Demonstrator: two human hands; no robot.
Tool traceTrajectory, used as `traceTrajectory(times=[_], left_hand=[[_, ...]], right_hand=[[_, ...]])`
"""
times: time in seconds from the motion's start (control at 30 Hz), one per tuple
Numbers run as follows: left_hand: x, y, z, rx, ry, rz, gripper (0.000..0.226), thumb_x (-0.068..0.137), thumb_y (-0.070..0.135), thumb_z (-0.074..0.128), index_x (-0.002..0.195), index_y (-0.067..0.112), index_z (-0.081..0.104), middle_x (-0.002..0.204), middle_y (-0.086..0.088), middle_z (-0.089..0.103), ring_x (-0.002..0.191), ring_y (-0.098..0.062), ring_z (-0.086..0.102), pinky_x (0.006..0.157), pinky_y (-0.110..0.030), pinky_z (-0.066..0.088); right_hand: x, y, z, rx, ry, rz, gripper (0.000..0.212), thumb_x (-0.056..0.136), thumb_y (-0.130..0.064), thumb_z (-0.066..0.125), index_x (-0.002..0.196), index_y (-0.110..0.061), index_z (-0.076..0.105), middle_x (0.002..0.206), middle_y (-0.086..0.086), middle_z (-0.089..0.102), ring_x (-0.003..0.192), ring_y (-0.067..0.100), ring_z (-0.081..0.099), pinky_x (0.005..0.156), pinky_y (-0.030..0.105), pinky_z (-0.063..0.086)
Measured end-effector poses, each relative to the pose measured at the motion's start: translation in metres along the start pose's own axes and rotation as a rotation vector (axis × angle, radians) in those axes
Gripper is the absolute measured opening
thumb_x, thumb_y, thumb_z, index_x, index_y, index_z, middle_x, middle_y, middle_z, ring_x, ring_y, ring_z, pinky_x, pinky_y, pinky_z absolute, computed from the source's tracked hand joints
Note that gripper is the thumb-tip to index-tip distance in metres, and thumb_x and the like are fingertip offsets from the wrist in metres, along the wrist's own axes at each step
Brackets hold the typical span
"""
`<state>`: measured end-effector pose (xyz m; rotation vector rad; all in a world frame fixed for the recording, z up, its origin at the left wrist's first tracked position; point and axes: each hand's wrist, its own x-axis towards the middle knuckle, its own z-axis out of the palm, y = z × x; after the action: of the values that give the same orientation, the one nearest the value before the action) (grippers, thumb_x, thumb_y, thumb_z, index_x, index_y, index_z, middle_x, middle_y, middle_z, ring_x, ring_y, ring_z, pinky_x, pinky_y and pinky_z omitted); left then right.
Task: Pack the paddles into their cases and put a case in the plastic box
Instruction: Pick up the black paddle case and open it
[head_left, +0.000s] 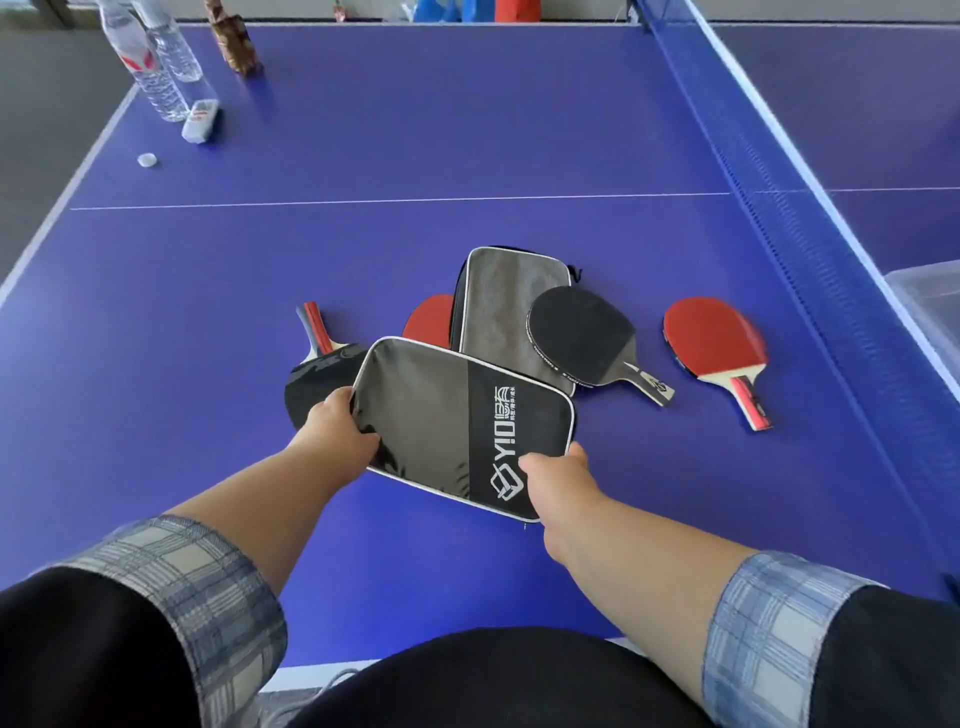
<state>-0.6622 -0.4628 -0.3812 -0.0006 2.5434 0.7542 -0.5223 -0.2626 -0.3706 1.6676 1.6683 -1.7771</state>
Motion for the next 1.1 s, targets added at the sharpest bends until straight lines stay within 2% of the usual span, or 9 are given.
traceTrajectory(times=[0.07, 0.23, 0.43, 0.53, 0.7, 0.8, 0.9, 1.0, 1.1], left_hand=[[-0.011, 0.004, 0.004, 0.007, -0.026, 0.069, 0.047, 0.077, 0.015, 0.058, 0.122, 0.025, 0.051, 0.098, -0.001, 0.061, 0.071, -0.026, 0.065, 0.058, -0.037, 0.056], [-0.030, 0.029, 0.023, 0.105, -0.117, 0.234, 0.060, 0.073, 0.017, 0.054, 0.131, 0.030, 0.048, 0.112, -0.003, 0.055, 0.080, -0.031, 0.065, 0.068, -0.042, 0.060], [-0.029, 0.071, 0.056, 0.190, -0.164, 0.372, 0.059, 0.070, 0.012, 0.054, 0.126, 0.033, 0.052, 0.115, -0.005, 0.055, 0.095, -0.035, 0.060, 0.082, -0.047, 0.056], [-0.018, 0.089, 0.077, 0.230, -0.170, 0.459, 0.060, 0.075, 0.008, 0.051, 0.131, 0.030, 0.050, 0.124, -0.009, 0.053, 0.102, -0.036, 0.057, 0.086, -0.045, 0.053], [0.001, 0.095, 0.108, 0.441, -0.240, 0.487, 0.078, 0.089, 0.015, 0.054, 0.158, 0.024, 0.017, 0.164, -0.007, 0.017, 0.147, -0.037, 0.017, 0.119, -0.043, 0.020], [0.002, 0.090, 0.114, 0.441, -0.266, 0.493, 0.076, 0.093, 0.018, 0.052, 0.158, 0.027, 0.012, 0.166, -0.009, 0.006, 0.150, -0.038, 0.004, 0.119, -0.045, 0.012], [-0.005, 0.086, 0.114, 0.419, -0.241, 0.521, 0.074, 0.096, 0.023, 0.053, 0.158, 0.024, 0.013, 0.166, -0.012, 0.005, 0.150, -0.035, 0.003, 0.121, -0.043, 0.009], [-0.027, 0.085, 0.115, 0.351, -0.233, 0.482, 0.078, 0.094, 0.041, 0.057, 0.157, 0.027, 0.014, 0.166, -0.008, 0.007, 0.150, -0.033, 0.010, 0.120, -0.048, 0.017], [-0.061, 0.090, 0.113, 0.036, -0.221, 0.358, 0.090, 0.085, 0.061, 0.060, 0.156, 0.029, 0.016, 0.160, -0.002, 0.023, 0.138, -0.025, 0.036, 0.112, -0.047, 0.034]], right_hand=[[-0.014, 0.019, -0.010, 0.063, 0.034, 0.049, 0.057, 0.090, -0.021, 0.055, 0.143, -0.031, 0.037, 0.103, -0.005, 0.062, 0.083, 0.016, 0.059, 0.057, 0.028, 0.045], [-0.036, 0.077, -0.027, 0.292, 0.121, 0.128, 0.043, 0.082, -0.022, 0.062, 0.122, -0.034, 0.049, 0.104, 0.002, 0.069, 0.099, 0.030, 0.069, 0.087, 0.049, 0.057], [-0.045, 0.124, -0.046, 0.559, 0.165, 0.164, 0.048, 0.084, -0.016, 0.069, 0.126, -0.025, 0.048, 0.108, 0.009, 0.068, 0.093, 0.030, 0.070, 0.087, 0.048, 0.059], [-0.039, 0.135, -0.050, 0.663, 0.077, 0.234, 0.045, 0.086, -0.020, 0.070, 0.127, -0.024, 0.052, 0.118, 0.010, 0.068, 0.101, 0.030, 0.069, 0.093, 0.044, 0.056], [-0.027, 0.142, -0.054, 0.568, -0.126, 0.386, 0.041, 0.085, -0.037, 0.071, 0.123, -0.026, 0.056, 0.126, 0.008, 0.061, 0.127, 0.036, 0.055, 0.100, 0.042, 0.046], [-0.022, 0.146, -0.063, 0.526, -0.138, 0.387, 0.038, 0.084, -0.033, 0.077, 0.116, -0.020, 0.061, 0.114, 0.008, 0.060, 0.109, 0.028, 0.063, 0.096, 0.045, 0.054], [-0.023, 0.141, -0.071, 0.491, -0.121, 0.382, 0.036, 0.082, -0.033, 0.080, 0.106, -0.012, 0.065, 0.107, 0.008, 0.061, 0.088, 0.023, 0.064, 0.070, 0.041, 0.059], [-0.025, 0.129, -0.074, 0.463, -0.214, 0.292, 0.031, 0.089, -0.031, 0.075, 0.112, -0.013, 0.065, 0.107, 0.012, 0.067, 0.090, 0.028, 0.067, 0.078, 0.042, 0.058], [-0.033, 0.121, -0.069, 0.194, -0.242, 0.026, 0.025, 0.091, -0.030, 0.069, 0.115, -0.028, 0.062, 0.112, 0.000, 0.070, 0.094, 0.017, 0.068, 0.087, 0.036, 0.059]])
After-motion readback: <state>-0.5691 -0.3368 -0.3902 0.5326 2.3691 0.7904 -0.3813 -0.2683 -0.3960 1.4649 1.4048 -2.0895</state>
